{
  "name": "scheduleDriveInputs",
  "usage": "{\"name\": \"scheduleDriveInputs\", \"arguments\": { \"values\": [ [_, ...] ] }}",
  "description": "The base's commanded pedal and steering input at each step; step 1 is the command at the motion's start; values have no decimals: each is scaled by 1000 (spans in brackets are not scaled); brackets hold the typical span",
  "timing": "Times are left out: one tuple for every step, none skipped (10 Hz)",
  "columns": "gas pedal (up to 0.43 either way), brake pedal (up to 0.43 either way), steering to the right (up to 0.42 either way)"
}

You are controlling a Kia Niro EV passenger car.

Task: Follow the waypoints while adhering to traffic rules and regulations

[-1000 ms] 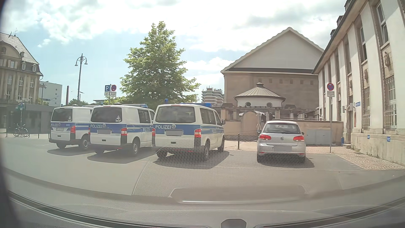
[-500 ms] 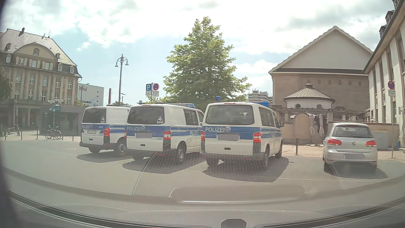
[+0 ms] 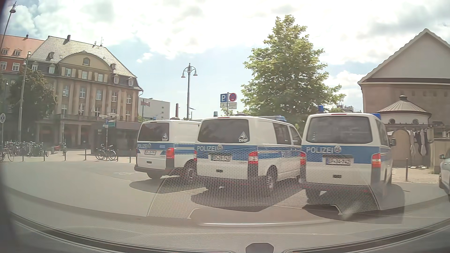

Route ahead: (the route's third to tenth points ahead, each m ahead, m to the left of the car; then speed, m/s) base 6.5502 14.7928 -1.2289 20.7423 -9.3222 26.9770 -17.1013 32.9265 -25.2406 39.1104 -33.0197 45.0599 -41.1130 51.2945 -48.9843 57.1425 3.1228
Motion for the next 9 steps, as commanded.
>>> {"name": "scheduleDriveInputs", "arguments": {
  "values": [
    [47, 30, -562],
    [47, 30, -562],
    [47, 30, -561],
    [39, 30, -557],
    [8, 30, -554],
    [8, 24, -554],
    [8, 24, -550],
    [8, 30, -533],
    [8, 30, -506]
  ]
}}
